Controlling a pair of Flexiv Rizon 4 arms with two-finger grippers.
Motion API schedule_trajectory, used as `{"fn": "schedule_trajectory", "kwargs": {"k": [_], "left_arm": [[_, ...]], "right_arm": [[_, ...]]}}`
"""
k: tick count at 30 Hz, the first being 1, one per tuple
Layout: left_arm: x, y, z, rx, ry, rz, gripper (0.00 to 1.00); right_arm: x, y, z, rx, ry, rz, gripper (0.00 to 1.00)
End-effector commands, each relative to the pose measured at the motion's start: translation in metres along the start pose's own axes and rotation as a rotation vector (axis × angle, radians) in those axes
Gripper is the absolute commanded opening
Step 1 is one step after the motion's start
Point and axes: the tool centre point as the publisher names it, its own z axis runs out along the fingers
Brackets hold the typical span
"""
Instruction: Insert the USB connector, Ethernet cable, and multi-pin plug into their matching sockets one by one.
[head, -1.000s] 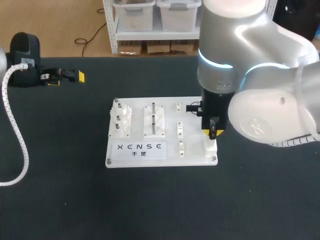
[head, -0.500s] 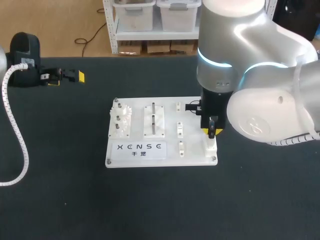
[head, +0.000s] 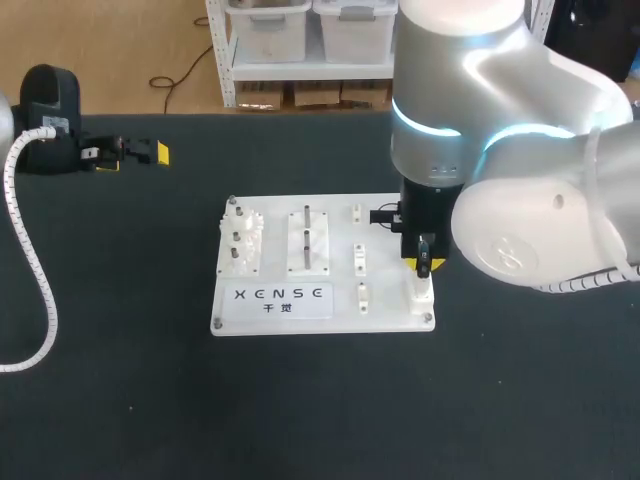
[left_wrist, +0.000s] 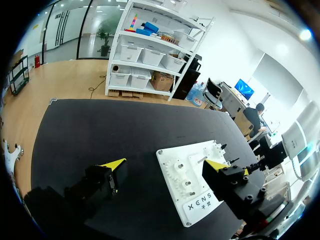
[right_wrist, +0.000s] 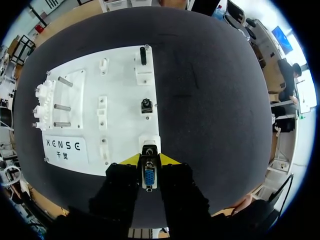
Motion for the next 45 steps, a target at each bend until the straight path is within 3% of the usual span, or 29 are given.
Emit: {"fn": "schedule_trajectory", "kwargs": {"k": [1,33,45], "left_arm": [[0.0,0.0,0.0,0.0,0.0,0.0,1.0],[0.0,0.0,0.0,0.0,0.0,0.0,1.0],[0.0,0.0,0.0,0.0,0.0,0.0,1.0]], "right_arm": [[0.005,0.002,0.011,-0.002,-0.002,-0.002,0.0],[0.013,-0.01,0.018,-0.074,-0.017,-0.016,0.0],[0.013,-0.008,0.007,-0.086,-0.045,-0.015,0.0]]}}
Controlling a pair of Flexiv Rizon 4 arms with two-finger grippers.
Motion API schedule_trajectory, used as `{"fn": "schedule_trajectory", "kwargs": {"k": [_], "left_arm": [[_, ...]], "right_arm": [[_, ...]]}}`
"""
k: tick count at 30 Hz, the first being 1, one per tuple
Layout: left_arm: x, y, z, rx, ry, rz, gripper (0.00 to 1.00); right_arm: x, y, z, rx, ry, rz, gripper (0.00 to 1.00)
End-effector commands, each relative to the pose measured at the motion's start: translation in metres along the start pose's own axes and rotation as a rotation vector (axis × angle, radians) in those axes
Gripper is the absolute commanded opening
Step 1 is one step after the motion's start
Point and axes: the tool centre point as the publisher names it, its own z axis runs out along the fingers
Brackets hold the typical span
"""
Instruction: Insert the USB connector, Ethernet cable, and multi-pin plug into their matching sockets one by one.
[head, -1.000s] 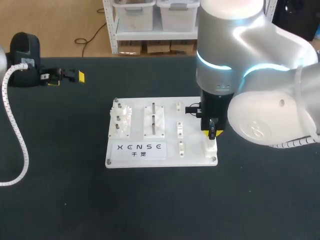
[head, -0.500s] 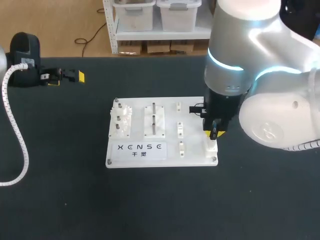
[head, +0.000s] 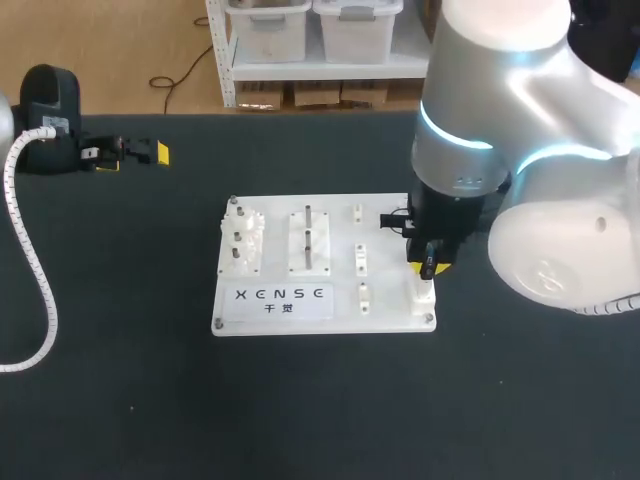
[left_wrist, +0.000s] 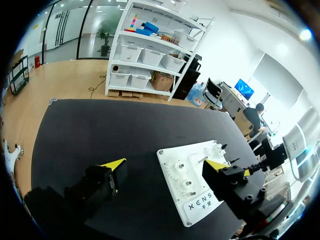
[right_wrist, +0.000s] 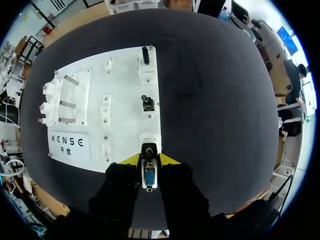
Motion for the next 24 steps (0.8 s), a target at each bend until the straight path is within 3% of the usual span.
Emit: {"fn": "schedule_trajectory", "kwargs": {"k": [1,24], "left_arm": [[0.0,0.0,0.0,0.0,0.0,0.0,1.0],[0.0,0.0,0.0,0.0,0.0,0.0,1.0]], "right_arm": [[0.0081,-0.0033,0.0057,-0.008,-0.014,0.004,0.0],[0.0062,-0.0078,0.0055,0.001,0.003,0.06,0.0]]}}
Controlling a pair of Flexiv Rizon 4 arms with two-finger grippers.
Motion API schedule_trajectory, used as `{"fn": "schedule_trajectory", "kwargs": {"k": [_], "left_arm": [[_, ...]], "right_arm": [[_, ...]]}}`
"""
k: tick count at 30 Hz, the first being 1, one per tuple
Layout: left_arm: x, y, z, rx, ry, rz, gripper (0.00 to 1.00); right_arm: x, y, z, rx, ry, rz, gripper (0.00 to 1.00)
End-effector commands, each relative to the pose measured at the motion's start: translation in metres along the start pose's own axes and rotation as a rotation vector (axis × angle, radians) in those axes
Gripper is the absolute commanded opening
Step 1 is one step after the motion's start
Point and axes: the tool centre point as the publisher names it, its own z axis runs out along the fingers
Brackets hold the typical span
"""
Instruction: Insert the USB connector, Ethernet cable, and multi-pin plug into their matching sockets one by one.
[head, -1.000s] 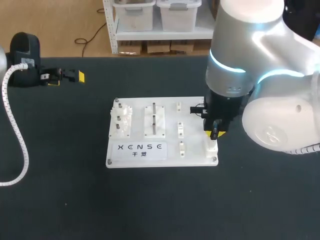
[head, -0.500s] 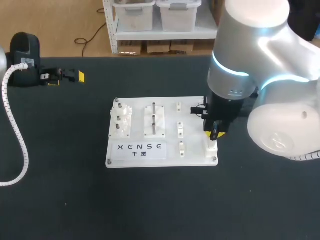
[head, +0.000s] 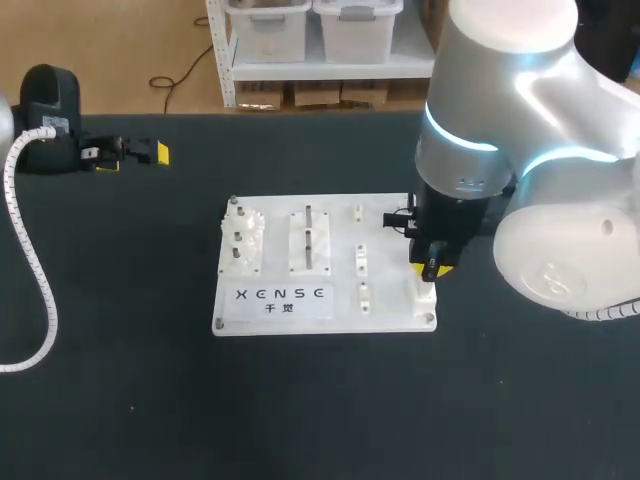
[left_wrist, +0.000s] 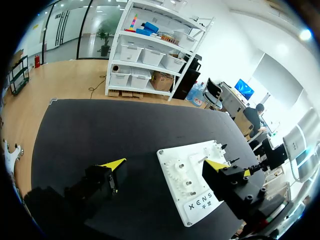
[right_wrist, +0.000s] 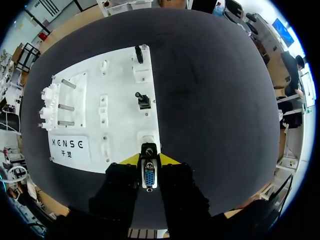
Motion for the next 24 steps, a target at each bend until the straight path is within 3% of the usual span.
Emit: {"fn": "schedule_trajectory", "kwargs": {"k": [1,24], "left_arm": [[0.0,0.0,0.0,0.0,0.0,0.0,1.0],[0.0,0.0,0.0,0.0,0.0,0.0,1.0]], "right_arm": [[0.003,-0.005,0.005,0.002,0.0,0.003,0.0],[0.002,-0.01,0.028,0.05,0.043,0.014,0.0]]}}
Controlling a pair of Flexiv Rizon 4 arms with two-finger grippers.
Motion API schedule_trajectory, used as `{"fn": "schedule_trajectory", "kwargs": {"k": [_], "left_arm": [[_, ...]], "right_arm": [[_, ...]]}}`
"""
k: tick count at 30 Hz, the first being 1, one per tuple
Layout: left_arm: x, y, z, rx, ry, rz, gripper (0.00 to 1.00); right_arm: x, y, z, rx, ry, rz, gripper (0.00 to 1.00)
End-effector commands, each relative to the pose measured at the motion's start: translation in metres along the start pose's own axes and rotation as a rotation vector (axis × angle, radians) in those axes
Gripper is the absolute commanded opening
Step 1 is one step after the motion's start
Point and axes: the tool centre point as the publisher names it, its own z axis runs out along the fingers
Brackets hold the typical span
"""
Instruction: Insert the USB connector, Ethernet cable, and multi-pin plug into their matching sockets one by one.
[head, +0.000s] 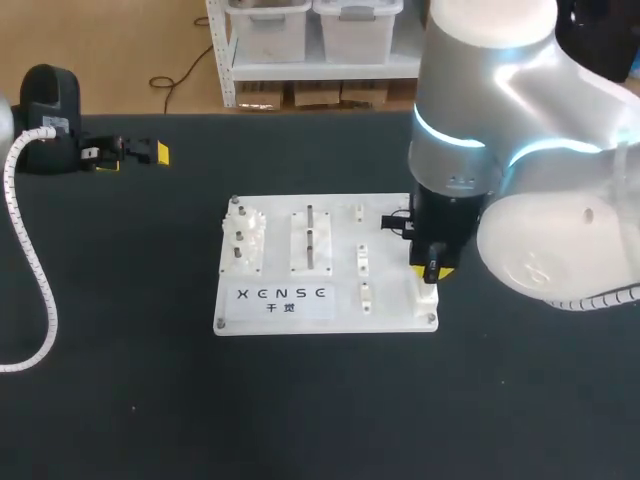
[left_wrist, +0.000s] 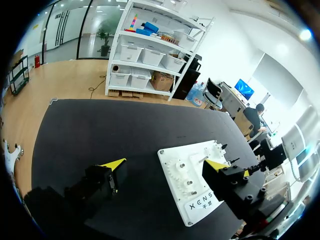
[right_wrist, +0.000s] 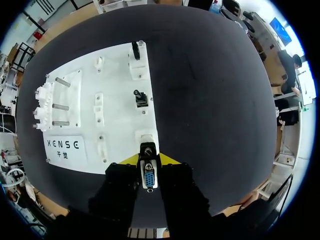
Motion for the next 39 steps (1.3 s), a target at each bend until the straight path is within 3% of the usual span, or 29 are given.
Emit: {"fn": "schedule_trajectory", "kwargs": {"k": [1,25,26,27,28,39], "left_arm": [[0.0,0.0,0.0,0.0,0.0,0.0,1.0],[0.0,0.0,0.0,0.0,0.0,0.0,1.0],[0.0,0.0,0.0,0.0,0.0,0.0,1.0],[0.0,0.0,0.0,0.0,0.0,0.0,1.0],[0.0,0.0,0.0,0.0,0.0,0.0,1.0],[0.0,0.0,0.0,0.0,0.0,0.0,1.0]], "right_arm": [[0.0,-0.005,0.024,0.004,0.015,0.0,0.0],[-0.002,-0.004,0.022,-0.003,0.035,0.012,0.0],[-0.003,-0.004,0.019,-0.002,0.025,0.009,0.13],[-0.003,-0.003,0.017,0.003,0.017,0.003,0.44],[-0.004,-0.003,0.014,0.005,0.016,0.004,1.0],[-0.006,0.001,-0.01,0.013,-0.084,-0.009,1.0]]}}
